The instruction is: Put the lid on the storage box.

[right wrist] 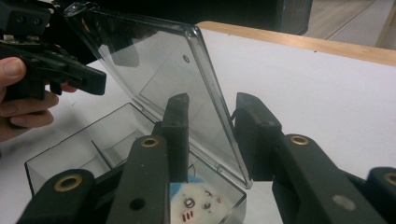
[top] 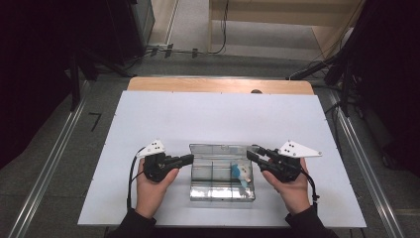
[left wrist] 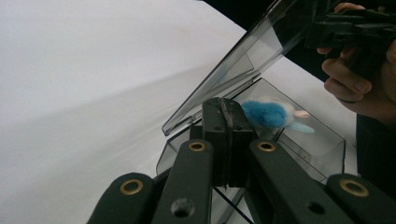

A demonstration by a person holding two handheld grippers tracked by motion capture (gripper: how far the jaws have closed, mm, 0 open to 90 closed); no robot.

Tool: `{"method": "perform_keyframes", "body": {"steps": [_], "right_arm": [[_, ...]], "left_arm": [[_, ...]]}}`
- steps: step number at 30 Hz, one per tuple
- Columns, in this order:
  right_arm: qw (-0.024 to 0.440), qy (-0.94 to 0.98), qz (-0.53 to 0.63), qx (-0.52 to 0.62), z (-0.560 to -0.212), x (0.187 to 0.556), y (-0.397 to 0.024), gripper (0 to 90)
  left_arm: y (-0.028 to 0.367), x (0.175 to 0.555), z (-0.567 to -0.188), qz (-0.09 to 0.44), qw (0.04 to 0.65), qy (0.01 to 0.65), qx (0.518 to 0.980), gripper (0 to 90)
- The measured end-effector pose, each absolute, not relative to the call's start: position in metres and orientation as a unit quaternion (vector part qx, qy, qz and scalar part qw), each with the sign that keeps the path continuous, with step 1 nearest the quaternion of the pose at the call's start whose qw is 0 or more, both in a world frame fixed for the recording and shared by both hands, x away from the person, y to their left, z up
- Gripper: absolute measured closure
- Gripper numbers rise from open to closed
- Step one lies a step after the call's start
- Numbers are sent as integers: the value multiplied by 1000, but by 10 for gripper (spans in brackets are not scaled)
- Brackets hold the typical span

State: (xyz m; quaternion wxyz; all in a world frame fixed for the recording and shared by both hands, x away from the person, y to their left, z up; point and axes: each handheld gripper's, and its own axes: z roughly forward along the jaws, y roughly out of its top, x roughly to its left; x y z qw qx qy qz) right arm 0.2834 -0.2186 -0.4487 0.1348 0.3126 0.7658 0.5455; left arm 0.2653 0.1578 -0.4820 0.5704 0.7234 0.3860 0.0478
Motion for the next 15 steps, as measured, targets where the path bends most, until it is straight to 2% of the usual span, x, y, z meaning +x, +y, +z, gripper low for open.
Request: {"method": "perform_keyframes", "body": {"steps": [15], "right_arm": [[132, 769, 542, 312, -450, 279, -221, 585]], "left_arm": [[156, 265, -483, 42, 577, 384, 720, 899]]}}
